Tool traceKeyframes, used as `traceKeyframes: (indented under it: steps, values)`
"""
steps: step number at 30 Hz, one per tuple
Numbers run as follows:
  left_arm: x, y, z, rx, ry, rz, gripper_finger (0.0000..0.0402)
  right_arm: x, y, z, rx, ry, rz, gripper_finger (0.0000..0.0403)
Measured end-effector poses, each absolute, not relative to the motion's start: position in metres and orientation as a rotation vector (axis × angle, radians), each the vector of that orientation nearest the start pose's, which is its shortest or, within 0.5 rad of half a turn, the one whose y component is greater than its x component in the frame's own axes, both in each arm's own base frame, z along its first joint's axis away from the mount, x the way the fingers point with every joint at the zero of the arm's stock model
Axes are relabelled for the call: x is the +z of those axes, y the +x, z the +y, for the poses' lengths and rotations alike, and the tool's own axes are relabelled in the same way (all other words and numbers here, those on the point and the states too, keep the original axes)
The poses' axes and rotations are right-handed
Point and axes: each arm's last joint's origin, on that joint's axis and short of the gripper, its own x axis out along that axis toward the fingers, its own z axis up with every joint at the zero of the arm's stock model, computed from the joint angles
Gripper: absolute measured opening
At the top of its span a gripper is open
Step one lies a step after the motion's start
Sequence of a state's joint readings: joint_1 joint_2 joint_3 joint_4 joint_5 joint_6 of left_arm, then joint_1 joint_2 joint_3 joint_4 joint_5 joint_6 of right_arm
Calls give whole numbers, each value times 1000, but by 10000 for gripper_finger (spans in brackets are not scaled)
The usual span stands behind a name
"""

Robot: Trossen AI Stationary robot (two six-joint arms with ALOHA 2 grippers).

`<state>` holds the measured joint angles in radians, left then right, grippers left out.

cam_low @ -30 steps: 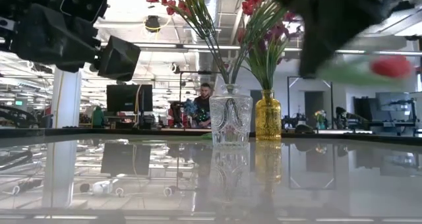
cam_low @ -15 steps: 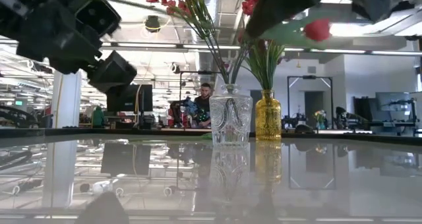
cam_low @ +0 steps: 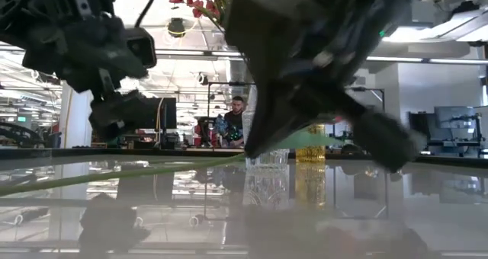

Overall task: Sort flowers into vase by color
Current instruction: Put the bottom pink flower into the transparent vase

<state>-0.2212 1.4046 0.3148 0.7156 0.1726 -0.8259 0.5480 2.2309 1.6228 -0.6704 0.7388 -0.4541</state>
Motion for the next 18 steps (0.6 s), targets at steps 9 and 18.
traceKeyframes:
  steps: [9,18]
  values:
    - [115,274,-84,-254,-716,631,226,136,399,223,4,-1221,1041,19]
    - [107,303,-98,-311,-679,697,226,140,399,226,-2,-1236,1016,19]
